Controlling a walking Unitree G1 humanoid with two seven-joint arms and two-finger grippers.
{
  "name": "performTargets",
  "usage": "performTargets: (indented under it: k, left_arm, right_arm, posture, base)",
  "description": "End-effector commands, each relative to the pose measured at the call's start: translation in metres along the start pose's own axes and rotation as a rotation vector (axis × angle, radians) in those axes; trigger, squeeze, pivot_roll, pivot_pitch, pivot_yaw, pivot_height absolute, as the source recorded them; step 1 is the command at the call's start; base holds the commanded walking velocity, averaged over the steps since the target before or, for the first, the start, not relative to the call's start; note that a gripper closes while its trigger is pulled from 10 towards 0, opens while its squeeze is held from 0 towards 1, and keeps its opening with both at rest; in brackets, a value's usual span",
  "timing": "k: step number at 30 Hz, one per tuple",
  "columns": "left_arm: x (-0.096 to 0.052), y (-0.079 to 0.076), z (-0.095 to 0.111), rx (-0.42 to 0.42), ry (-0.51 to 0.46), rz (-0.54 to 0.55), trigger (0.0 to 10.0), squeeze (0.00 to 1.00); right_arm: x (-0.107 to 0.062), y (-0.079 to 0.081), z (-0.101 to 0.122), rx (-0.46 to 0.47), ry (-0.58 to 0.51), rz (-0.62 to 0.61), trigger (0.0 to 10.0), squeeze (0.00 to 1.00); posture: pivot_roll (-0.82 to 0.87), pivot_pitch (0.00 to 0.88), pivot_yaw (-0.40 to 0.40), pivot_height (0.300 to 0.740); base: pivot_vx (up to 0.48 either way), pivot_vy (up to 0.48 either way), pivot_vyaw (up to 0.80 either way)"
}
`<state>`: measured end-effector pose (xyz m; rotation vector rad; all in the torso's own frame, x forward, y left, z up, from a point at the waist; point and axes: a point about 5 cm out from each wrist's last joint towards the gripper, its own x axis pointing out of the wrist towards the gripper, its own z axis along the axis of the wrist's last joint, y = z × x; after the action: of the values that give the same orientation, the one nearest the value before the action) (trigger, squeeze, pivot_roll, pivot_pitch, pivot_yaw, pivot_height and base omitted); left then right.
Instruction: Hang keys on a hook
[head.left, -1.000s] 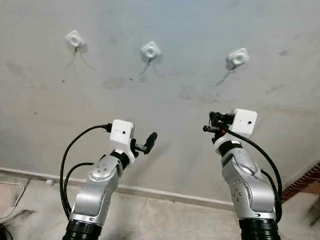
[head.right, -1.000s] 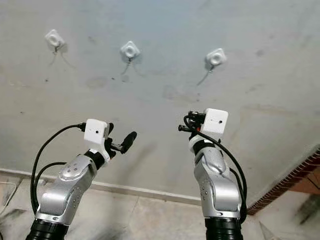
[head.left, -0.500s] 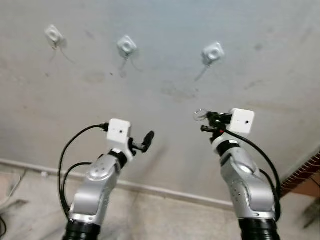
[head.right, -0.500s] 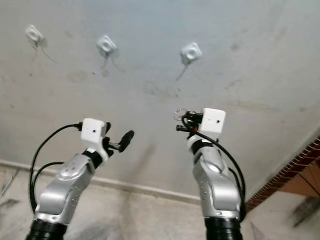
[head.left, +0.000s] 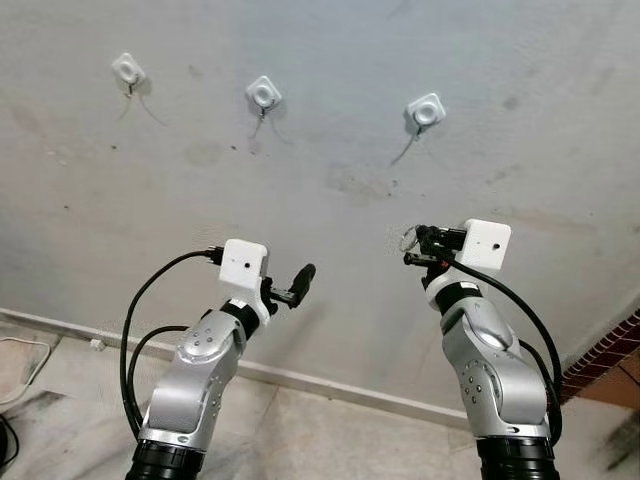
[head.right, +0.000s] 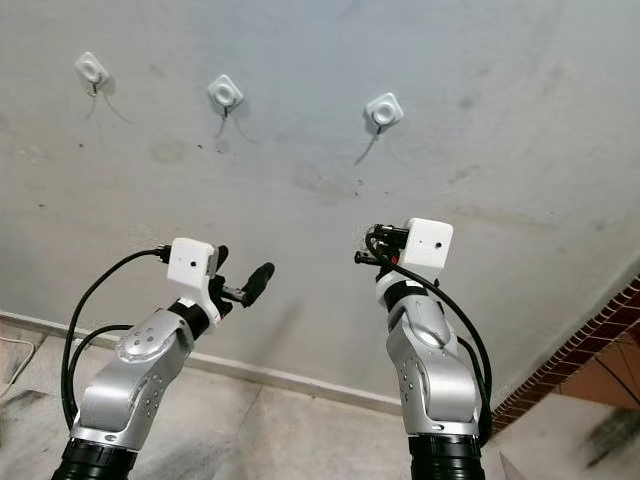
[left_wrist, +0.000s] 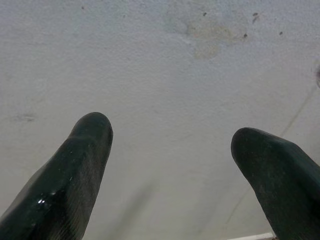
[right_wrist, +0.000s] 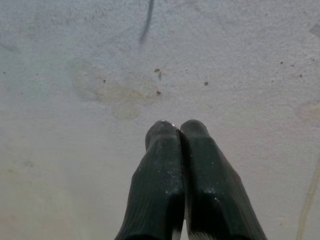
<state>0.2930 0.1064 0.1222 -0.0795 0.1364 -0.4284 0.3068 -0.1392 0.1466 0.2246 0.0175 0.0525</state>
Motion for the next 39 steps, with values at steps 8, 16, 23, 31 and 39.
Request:
performTargets:
  k: [8, 16, 23, 31, 39]
  left_arm:
    - [-0.003, -0.001, 0.006, 0.01, -0.03, -0.023, 10.0, 0.0]
    - [-0.02, 0.009, 0.001, 0.033, -0.023, -0.004, 10.0, 0.0]
    - [-0.025, 0.014, 0.003, 0.047, -0.033, 0.017, 10.0, 0.0]
    - [-0.029, 0.016, 0.002, 0.049, -0.028, 0.028, 10.0, 0.0]
    - [-0.028, 0.016, 0.004, 0.056, -0.028, 0.027, 10.0, 0.0]
  right_arm:
    - [-0.008, 0.0, 0.027, 0.003, -0.188, 0.017, 10.0, 0.0]
    - [-0.026, -0.004, 0.031, -0.025, -0.209, 0.011, 10.0, 0.0]
    - [-0.045, -0.005, 0.027, -0.048, -0.202, 0.013, 10.0, 0.0]
    - [-0.055, 0.003, 0.022, -0.081, -0.194, 0.032, 10.0, 0.0]
    - [-0.049, 0.005, 0.027, -0.1, -0.21, 0.04, 10.0, 0.0]
  posture:
    - [0.13, 0.0, -0.036, 0.74]
    - [0.12, 0.0, -0.033, 0.74]
    - [0.12, 0.0, -0.038, 0.74]
    - [0.12, 0.0, -0.035, 0.74]
    - [0.13, 0.0, -0.039, 0.74]
  base:
    - [0.0, 0.0, 0.0]
    - [0.0, 0.0, 0.0]
    - [0.251, 0.0, 0.0]
    - [0.312, 0.0, 0.0]
    - [0.32, 0.0, 0.0]
